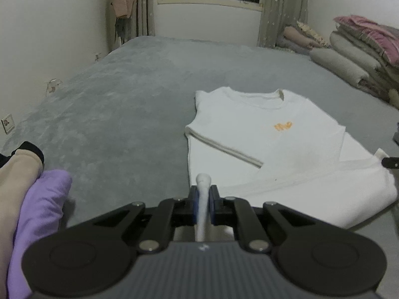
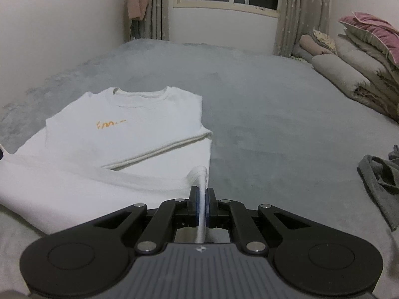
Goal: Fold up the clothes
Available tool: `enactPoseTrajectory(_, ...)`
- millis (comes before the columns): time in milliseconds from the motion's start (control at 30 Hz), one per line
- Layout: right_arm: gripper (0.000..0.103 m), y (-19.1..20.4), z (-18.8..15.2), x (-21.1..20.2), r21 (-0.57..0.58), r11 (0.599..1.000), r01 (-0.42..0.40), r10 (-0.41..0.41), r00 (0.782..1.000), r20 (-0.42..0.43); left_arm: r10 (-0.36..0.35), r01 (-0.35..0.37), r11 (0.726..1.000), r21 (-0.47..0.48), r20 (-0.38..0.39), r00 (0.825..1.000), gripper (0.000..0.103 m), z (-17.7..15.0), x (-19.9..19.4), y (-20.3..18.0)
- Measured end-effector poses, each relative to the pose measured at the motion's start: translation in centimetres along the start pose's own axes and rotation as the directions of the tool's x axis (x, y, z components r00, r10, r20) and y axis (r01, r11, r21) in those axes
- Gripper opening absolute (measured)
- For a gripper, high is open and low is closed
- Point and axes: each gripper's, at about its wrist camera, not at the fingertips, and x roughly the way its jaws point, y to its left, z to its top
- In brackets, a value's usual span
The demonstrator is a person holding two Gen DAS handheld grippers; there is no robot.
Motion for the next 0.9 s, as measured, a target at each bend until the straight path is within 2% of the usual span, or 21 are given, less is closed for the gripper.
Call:
enactPoseTrajectory(133, 0.005, 0.3, 0.1, 0.2, 0.0, 1.0, 0.009, -0.009, 1.0, -0.006, 0.02, -0.019, 1.0, 0.017, -0.031, 0.999, 0.008, -0.4, 0.4, -0.3)
enactPoseTrajectory(400, 0.005, 1.3, -0.4, 1.0, -0.045, 0.998, 0.032, -0.034, 0.999, -0.041, 0.048, -0.046, 0.998, 0.035, -0.05, 0.998, 0.008, -0.4, 1.2, -0.7)
enactPoseTrajectory(633, 0.005, 1.6, -0.4, 1.2, -0.051, 0.998, 0.047, -0.049, 0.998, -0.038, 0.074, -0.072, 0.996, 0.046, -0.054, 0.996, 0.011, -0.4, 1.7, -0.9)
enactPoseTrajectory(900, 0.005, 1.9, -0.4, 1.5, -0.052, 0.997, 0.055, -0.057, 0.997, -0.043, 0.14, -0.136, 0.988, 0.068, -0.058, 0.988, 0.014, -0.4, 2.4, -2.0)
